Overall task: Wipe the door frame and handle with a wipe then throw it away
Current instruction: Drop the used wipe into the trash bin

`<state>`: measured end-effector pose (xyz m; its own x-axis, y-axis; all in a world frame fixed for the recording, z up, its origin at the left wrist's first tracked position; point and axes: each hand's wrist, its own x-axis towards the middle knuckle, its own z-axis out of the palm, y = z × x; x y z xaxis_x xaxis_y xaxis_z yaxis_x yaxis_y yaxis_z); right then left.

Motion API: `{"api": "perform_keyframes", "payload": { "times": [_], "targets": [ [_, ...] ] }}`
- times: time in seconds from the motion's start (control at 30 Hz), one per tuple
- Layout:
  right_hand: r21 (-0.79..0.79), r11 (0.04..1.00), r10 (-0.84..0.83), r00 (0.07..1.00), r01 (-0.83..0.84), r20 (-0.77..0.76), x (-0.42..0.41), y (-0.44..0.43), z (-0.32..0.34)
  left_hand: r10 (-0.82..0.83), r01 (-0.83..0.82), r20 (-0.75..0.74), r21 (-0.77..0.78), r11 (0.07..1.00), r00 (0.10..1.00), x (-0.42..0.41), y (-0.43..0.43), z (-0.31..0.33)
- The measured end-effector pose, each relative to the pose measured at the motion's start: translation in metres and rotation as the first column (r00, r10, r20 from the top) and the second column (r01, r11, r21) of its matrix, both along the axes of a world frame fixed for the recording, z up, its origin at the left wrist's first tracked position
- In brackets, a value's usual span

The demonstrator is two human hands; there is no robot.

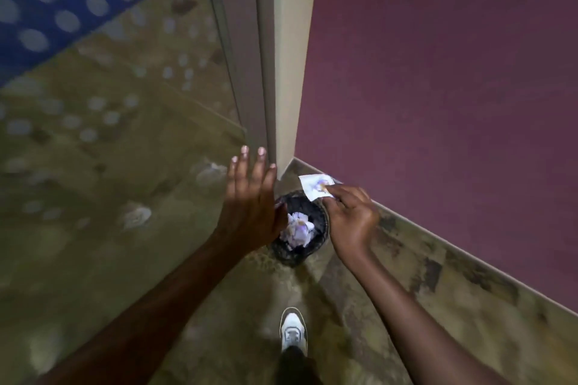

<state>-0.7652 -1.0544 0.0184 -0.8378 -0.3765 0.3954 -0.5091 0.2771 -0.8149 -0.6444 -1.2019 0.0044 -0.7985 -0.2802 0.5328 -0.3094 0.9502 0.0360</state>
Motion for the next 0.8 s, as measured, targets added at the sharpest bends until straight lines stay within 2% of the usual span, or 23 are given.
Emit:
{"api": "perform_keyframes", "payload": {
  "times": [0.1,0.23,0.33,0.4,0.5,0.53,0.63,0.67,0.73,0.8],
  "targets": [
    [0.052,0.998,0.03,0.999,-0.029,-0.024,-0.027,-0.007,-0.057,-0.006,0.003,0.063,0.05,0.999,0.998,-0.032,-0.01,-0.037],
    [0.265,0.959,0.111,0.994,-0.104,-0.014,-0.05,-0.014,-0.136,-0.004,-0.026,0.183,0.16,0.987,0.983,-0.055,-0.015,-0.082],
    [0.441,0.885,0.092,0.985,-0.148,0.146,-0.061,-0.023,-0.188,-0.016,-0.053,0.295,0.226,0.973,0.955,-0.059,-0.014,-0.109],
    [0.545,0.81,0.107,0.969,-0.215,0.224,-0.066,-0.029,-0.223,-0.009,-0.078,0.368,0.223,0.972,0.93,-0.058,-0.014,-0.128],
    [0.709,0.592,0.177,0.92,-0.383,0.349,-0.07,-0.034,-0.266,0.022,-0.129,0.492,0.184,0.975,0.871,-0.054,-0.018,-0.152],
    [0.725,0.562,0.137,0.909,-0.398,0.393,-0.073,-0.036,-0.275,0.04,-0.155,0.524,0.177,0.972,0.851,-0.052,-0.02,-0.157],
    [0.715,0.596,0.002,0.891,-0.365,0.453,-0.078,-0.042,-0.288,0.076,-0.231,0.597,0.187,0.955,0.798,-0.048,-0.023,-0.164],
    [0.709,0.611,0.001,0.896,-0.352,0.444,-0.078,-0.044,-0.287,0.079,-0.254,0.626,0.195,0.947,0.776,-0.046,-0.023,-0.164],
    [0.649,0.703,-0.013,0.907,-0.291,0.42,-0.076,-0.045,-0.284,0.085,-0.276,0.667,0.186,0.943,0.74,-0.042,-0.024,-0.159],
    [0.649,0.726,-0.04,0.928,-0.227,0.37,-0.069,-0.043,-0.275,0.085,-0.292,0.699,0.183,0.939,0.71,-0.037,-0.022,-0.151]
  ]
}}
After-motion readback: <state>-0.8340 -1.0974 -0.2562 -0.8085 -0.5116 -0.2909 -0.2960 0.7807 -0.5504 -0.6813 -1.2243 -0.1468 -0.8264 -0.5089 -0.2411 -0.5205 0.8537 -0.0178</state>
